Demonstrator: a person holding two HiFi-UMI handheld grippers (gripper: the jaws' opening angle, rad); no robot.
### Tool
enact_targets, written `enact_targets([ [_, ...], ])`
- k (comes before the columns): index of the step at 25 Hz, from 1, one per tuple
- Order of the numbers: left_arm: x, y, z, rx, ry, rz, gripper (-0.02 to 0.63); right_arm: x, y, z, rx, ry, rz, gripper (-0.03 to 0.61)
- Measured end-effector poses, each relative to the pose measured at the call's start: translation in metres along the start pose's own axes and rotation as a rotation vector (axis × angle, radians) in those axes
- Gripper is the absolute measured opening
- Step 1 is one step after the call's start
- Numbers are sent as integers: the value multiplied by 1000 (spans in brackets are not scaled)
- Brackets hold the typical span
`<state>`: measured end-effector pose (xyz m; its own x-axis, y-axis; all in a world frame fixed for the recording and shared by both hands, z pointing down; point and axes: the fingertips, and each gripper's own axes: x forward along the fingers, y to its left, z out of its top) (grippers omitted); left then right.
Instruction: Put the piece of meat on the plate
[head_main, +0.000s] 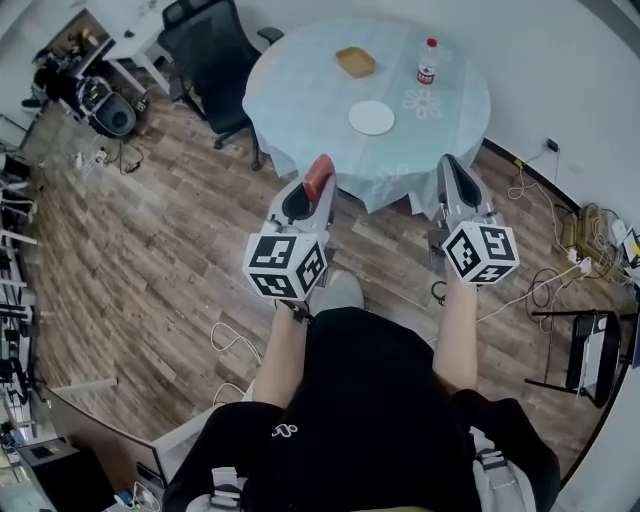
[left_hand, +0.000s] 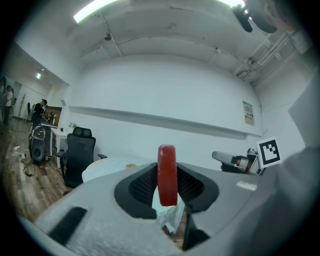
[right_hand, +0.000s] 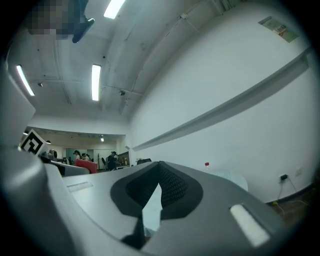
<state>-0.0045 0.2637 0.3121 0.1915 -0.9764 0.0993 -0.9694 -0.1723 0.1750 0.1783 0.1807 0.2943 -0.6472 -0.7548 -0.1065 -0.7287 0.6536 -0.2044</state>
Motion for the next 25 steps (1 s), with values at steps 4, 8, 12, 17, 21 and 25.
enact_targets([
  [4, 18, 3, 2, 33, 18, -26, 92, 10, -10, 8, -8, -48, -19, 9],
  [8, 53, 11, -5, 48, 61, -40, 92, 31, -31, -8, 9, -21, -37, 9],
  [12, 99, 22, -9, 35, 80, -76, 92, 55, -58, -20, 12, 3, -75, 9],
  [17, 172, 43, -20, 2, 130, -134, 92, 93, -111, -33, 1, 38, -176, 9],
  [21, 233, 70, -18, -26, 159, -178, 92, 145, -149, -40, 5, 72, -242, 9],
  [25, 285, 106, -14, -67, 184, -209, 92, 207, -161, -46, -18, 124, -258, 9],
])
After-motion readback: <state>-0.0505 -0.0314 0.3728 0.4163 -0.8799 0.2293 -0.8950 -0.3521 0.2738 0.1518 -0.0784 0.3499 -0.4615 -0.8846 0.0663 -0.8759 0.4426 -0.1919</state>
